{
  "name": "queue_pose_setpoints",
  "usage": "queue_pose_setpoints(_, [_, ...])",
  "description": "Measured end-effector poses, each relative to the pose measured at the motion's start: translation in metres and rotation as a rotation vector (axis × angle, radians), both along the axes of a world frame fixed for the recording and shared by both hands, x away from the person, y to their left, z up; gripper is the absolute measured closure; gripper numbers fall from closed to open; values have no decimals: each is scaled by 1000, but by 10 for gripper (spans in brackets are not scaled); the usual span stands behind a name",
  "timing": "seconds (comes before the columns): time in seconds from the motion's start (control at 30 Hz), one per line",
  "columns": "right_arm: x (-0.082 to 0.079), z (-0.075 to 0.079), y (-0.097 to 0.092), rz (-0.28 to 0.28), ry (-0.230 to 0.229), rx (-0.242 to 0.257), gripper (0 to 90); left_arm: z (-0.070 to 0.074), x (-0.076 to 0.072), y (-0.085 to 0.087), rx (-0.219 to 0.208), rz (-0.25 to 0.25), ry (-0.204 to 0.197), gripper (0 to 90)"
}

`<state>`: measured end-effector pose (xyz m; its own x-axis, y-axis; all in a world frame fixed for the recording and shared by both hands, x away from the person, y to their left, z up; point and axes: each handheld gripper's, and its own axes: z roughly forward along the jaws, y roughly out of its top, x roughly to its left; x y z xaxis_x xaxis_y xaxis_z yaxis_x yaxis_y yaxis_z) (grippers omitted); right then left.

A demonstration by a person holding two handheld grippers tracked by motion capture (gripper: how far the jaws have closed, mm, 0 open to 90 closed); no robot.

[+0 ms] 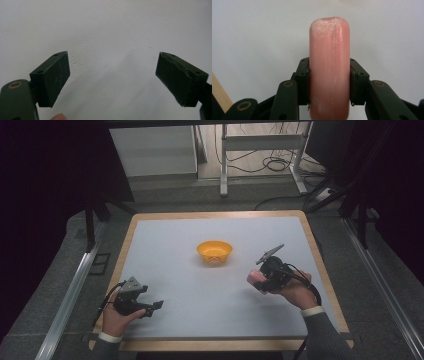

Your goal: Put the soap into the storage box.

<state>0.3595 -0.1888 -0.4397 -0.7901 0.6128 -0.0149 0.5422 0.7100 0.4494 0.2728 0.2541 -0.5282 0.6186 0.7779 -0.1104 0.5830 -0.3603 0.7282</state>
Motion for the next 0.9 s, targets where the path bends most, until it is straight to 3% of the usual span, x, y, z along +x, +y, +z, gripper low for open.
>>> queue_pose_setpoints(0.37, [23, 13, 12, 15, -22, 47, 593, -1, 0, -1, -6, 3, 4, 126])
queue_pose_setpoints(0.9, [52, 28, 30, 15, -49, 66, 593, -1, 1, -1, -8, 1, 2, 127])
